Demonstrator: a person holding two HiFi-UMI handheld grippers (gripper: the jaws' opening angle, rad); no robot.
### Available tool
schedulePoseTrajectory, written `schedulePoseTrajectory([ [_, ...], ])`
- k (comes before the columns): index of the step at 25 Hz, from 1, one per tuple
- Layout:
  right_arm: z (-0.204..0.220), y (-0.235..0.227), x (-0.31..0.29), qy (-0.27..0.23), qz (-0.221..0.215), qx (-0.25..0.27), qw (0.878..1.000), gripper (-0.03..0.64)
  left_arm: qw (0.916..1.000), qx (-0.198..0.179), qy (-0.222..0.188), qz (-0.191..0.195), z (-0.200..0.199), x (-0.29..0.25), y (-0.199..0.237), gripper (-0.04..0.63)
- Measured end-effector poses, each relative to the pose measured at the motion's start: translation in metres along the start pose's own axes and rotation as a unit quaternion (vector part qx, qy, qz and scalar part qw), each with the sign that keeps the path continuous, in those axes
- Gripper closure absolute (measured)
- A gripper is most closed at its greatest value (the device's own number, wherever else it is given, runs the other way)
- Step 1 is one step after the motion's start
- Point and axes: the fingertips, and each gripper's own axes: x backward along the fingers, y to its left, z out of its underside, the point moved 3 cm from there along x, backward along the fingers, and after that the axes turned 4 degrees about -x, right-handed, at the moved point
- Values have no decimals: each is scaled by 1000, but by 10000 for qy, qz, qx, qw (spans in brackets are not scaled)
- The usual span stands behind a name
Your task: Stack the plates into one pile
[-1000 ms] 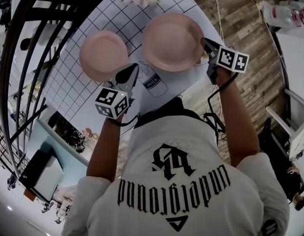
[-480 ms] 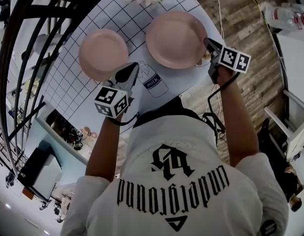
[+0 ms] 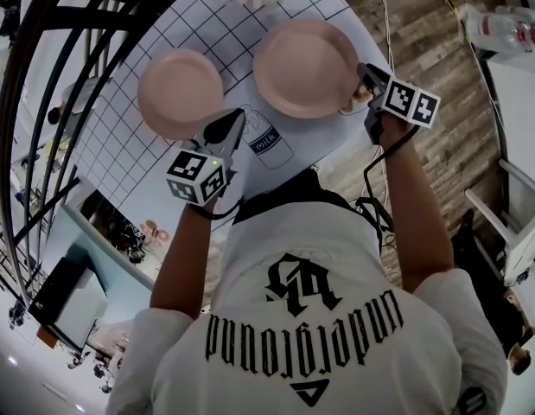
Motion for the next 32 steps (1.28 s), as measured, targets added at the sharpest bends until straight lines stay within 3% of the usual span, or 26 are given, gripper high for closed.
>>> schedulePoseTrajectory([
  [8, -8, 4, 36, -417, 18, 299, 9987, 537, 9999, -134, -78, -4, 0, 8, -26, 546],
  [15, 4, 22, 88, -653, -188, 620, 9958, 537, 9981, -510, -344, -65, -12, 22, -63, 546],
  [25, 35, 48, 189, -879, -635, 1471, 9832, 538, 9938, -874, -678, 75, -10, 45, -145, 546],
  [32, 53, 48, 259, -1179, -923, 1635, 9751, 538, 9878, -1163, -1031, 58, -18, 67, -194, 546],
])
